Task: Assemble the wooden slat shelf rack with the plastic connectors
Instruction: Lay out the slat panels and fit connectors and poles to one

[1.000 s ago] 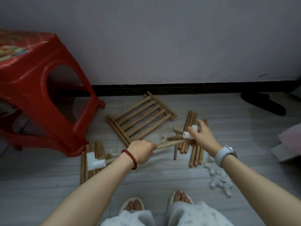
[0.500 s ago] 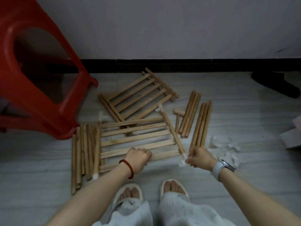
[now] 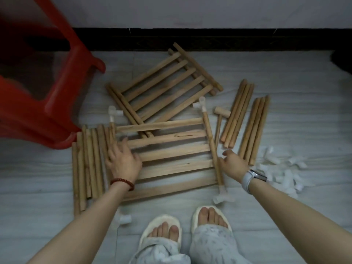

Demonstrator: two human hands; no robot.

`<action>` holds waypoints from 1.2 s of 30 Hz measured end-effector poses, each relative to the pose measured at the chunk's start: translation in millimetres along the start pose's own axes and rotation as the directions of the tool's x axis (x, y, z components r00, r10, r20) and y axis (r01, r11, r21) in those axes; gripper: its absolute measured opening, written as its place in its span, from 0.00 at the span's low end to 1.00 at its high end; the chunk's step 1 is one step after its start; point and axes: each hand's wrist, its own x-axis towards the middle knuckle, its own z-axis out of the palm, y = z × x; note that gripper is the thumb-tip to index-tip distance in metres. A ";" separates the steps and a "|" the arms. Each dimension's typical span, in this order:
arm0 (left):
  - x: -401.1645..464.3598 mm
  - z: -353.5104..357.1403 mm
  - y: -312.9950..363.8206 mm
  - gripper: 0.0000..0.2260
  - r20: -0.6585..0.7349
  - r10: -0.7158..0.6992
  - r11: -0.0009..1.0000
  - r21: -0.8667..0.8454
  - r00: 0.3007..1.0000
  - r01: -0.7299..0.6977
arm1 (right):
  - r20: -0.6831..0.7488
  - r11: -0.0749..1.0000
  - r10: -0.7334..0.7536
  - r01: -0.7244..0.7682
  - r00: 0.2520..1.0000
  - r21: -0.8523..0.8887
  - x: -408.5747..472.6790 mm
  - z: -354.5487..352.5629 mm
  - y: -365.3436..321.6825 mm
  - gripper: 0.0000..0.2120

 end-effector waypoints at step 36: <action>-18.9 7.4 -0.4 0.15 0.398 -0.121 0.826 -0.467 0.909 0.315 | -0.241 0.995 0.035 -0.011 0.970 0.100 -11.2 -50.0 11.0 0.13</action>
